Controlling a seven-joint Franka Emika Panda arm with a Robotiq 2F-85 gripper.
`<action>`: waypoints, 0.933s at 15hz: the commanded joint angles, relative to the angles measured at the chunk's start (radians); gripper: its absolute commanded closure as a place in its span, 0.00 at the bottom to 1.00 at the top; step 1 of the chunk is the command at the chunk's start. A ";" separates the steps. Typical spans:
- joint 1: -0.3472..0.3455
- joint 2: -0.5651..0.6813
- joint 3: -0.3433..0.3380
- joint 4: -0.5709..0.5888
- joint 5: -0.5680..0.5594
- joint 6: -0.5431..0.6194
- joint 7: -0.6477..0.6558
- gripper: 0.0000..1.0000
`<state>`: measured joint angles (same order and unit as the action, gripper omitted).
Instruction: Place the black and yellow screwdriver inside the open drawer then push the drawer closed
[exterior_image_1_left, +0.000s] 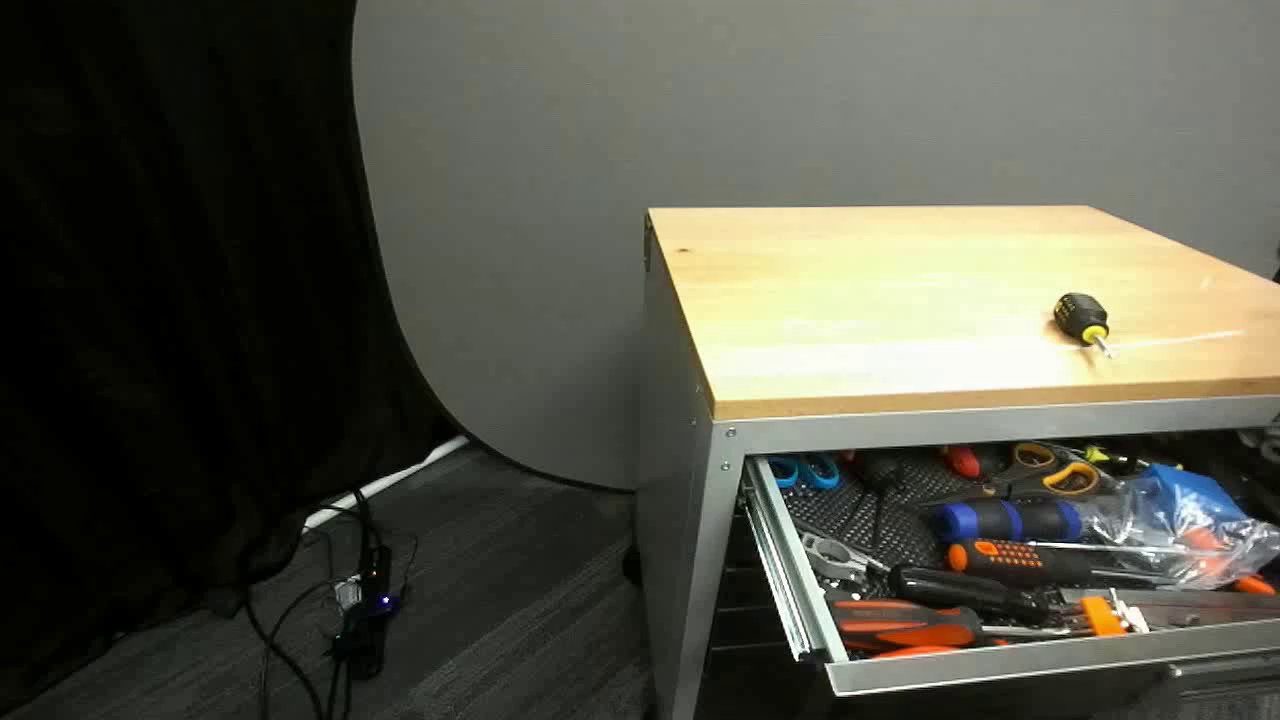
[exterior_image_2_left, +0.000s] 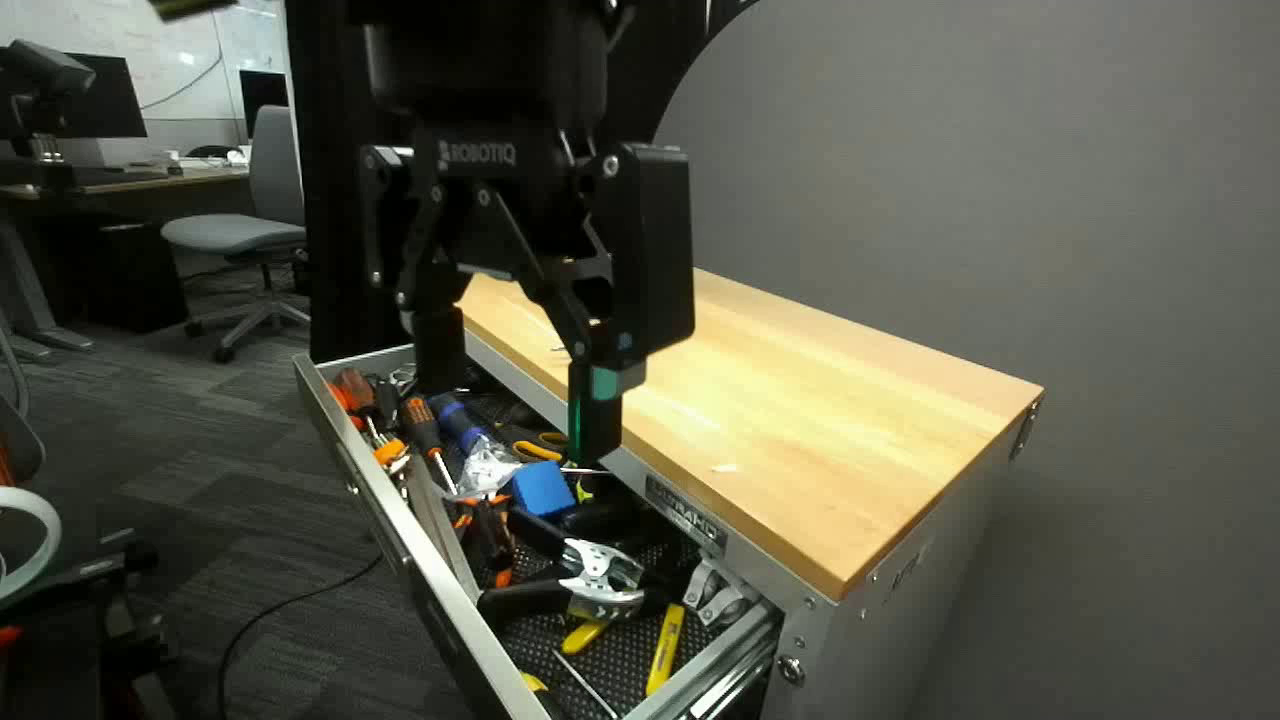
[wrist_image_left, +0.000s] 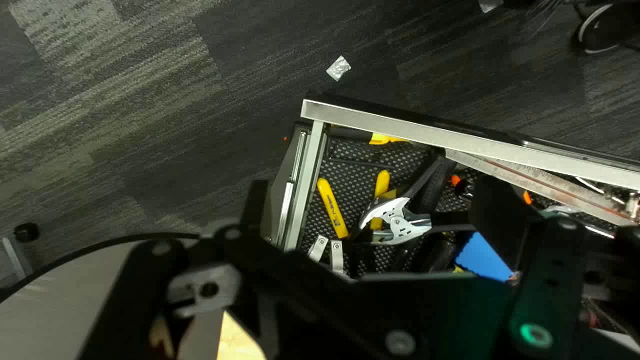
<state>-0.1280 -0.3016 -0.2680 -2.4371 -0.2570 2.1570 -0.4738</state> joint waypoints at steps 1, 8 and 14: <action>-0.011 0.001 0.011 0.004 0.004 0.000 -0.003 0.00; 0.001 0.044 0.081 0.034 -0.002 -0.001 0.211 0.00; 0.084 0.194 0.256 0.136 0.037 0.032 0.580 0.00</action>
<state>-0.0741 -0.1948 -0.0636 -2.3898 -0.2488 2.1656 -0.0236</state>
